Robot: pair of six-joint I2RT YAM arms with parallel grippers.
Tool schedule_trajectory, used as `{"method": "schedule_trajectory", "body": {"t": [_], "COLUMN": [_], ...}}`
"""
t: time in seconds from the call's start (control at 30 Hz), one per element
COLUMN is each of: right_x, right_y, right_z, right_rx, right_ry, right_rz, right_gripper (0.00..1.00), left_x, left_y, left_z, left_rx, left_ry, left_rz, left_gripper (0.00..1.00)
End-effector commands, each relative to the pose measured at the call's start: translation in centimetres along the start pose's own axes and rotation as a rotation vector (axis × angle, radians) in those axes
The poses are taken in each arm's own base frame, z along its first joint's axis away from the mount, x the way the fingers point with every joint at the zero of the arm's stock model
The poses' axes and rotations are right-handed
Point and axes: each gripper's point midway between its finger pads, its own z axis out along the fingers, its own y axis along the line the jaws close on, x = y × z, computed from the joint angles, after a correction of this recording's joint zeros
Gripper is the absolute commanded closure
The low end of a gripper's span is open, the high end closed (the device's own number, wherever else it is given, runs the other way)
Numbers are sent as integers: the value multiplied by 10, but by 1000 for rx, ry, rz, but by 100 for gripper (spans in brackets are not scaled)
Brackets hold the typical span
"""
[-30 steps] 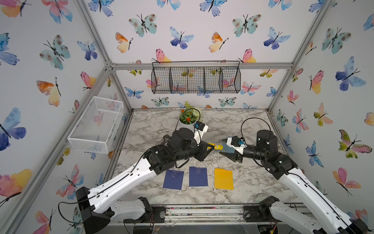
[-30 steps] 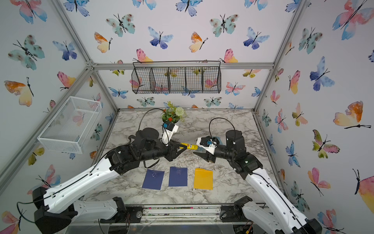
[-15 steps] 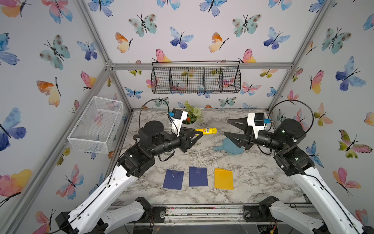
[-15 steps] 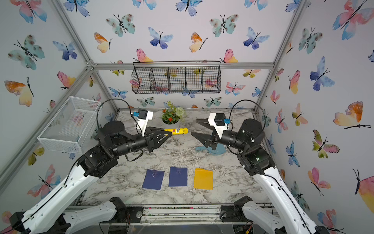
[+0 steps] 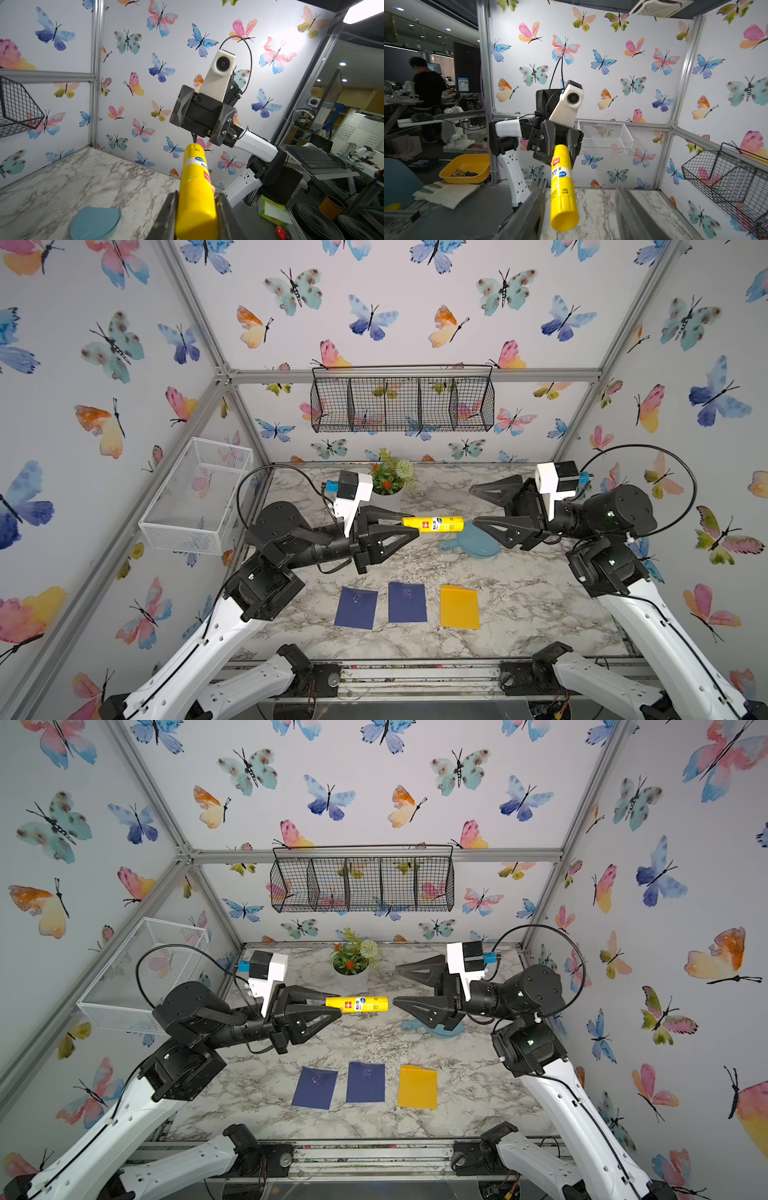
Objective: Seal the envelope with a glue stick
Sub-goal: Open the lid of the glue stick.
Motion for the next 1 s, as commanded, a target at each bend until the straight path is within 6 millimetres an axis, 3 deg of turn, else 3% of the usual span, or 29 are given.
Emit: {"method": "schedule_trajectory", "body": {"t": [0.0, 0.37, 0.97], "right_x": [-1, 9, 21], "right_y": [15, 10, -10], "right_z": [2, 5, 13], "right_rx": [-112, -138, -128], "right_ry": [0, 10, 14], "right_rz": [19, 51, 145], "right_gripper": [41, 43, 56], "left_x": [-14, -24, -31], "left_y": [-18, -5, 2], "left_z": [-2, 7, 16], "left_rx": [77, 47, 40], "left_ry": [-42, -92, -105], "left_rz": [83, 119, 117], "left_gripper": [95, 97, 98]}}
